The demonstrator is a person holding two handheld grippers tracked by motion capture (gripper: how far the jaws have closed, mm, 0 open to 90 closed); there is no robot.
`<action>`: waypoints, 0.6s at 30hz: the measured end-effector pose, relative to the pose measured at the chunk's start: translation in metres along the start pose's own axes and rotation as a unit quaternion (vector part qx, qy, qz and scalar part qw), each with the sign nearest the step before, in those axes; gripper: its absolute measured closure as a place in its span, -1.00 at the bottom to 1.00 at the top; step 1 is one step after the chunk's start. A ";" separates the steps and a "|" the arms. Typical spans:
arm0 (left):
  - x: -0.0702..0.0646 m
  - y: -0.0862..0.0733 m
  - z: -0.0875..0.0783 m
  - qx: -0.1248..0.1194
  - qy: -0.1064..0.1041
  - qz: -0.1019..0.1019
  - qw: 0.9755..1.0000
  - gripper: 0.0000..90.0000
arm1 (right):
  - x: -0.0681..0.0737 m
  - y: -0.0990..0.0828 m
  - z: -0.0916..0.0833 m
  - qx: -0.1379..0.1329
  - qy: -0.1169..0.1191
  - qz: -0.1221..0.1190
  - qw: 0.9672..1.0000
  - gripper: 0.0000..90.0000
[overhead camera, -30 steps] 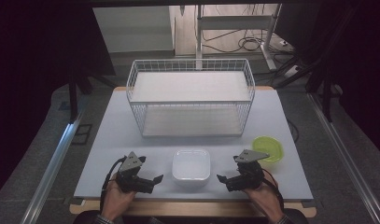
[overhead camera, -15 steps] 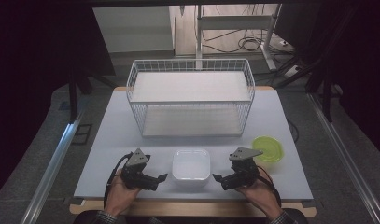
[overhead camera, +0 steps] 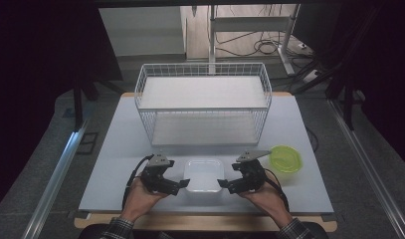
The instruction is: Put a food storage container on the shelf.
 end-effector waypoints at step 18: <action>-0.010 -0.004 0.010 0.039 -0.067 -0.036 0.996 -0.52 | 0.002 0.006 0.012 0.019 0.070 0.066 0.995 -0.26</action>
Point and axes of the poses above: each handheld gripper's, and its own axes: z roughly forward along the jaws, y roughly out of its top, x roughly to its left, the point moved 5 cm from there along z, roughly forward along the jaws, and after that the axes turned 15 degrees about -z, right-handed, at the moved point
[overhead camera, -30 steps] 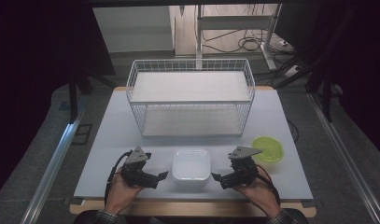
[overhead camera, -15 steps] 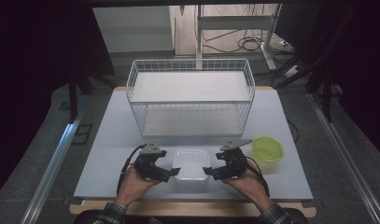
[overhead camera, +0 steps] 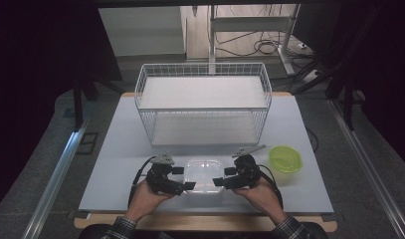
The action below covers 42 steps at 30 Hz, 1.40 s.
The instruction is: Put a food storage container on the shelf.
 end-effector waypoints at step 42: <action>-0.022 0.013 -0.038 -0.072 0.072 -0.083 0.991 0.75 | 0.016 0.014 -0.037 -0.078 -0.083 0.032 0.993 0.75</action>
Point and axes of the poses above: each handheld gripper's, and its own axes: z roughly forward along the jaws, y roughly out of its top, x roughly to its left, the point moved 5 cm from there along z, roughly forward along the jaws, and after that the axes turned 15 degrees about -z, right-handed, at the moved point
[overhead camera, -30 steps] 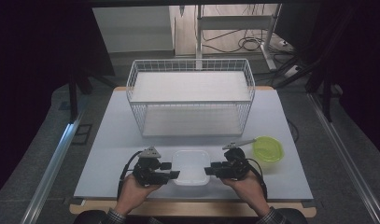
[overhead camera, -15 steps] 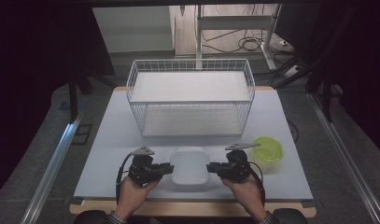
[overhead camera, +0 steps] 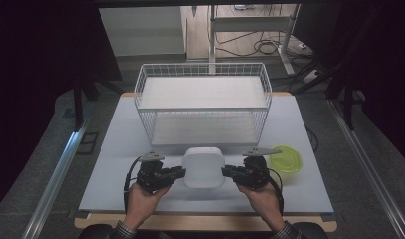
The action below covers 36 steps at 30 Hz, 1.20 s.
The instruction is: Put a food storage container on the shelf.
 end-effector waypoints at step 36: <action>-0.028 0.095 -0.040 -0.075 -0.001 0.049 0.996 0.76 | -0.020 0.095 -0.032 -0.077 -0.028 -0.045 0.996 0.75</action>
Point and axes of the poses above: each handheld gripper's, and its own axes: z roughly forward along the jaws, y roughly out of its top, x roughly to its left, the point moved 5 cm from there along z, roughly forward along the jaws, and after that the axes turned 15 degrees about -z, right-handed, at the moved point
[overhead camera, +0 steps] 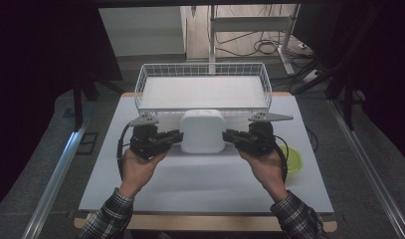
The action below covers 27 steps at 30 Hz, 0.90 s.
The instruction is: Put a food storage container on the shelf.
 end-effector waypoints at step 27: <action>0.004 0.075 -0.006 -0.036 -0.006 0.004 0.999 0.76 | -0.029 0.072 0.004 -0.032 -0.021 -0.015 0.999 0.75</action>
Point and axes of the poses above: each handheld gripper's, and its own axes: z roughly forward along the jaws, y roughly out of its top, x roughly to its left, the point moved 5 cm from there along z, roughly forward along the jaws, and after that the axes turned 15 degrees about -z, right-handed, at the moved point
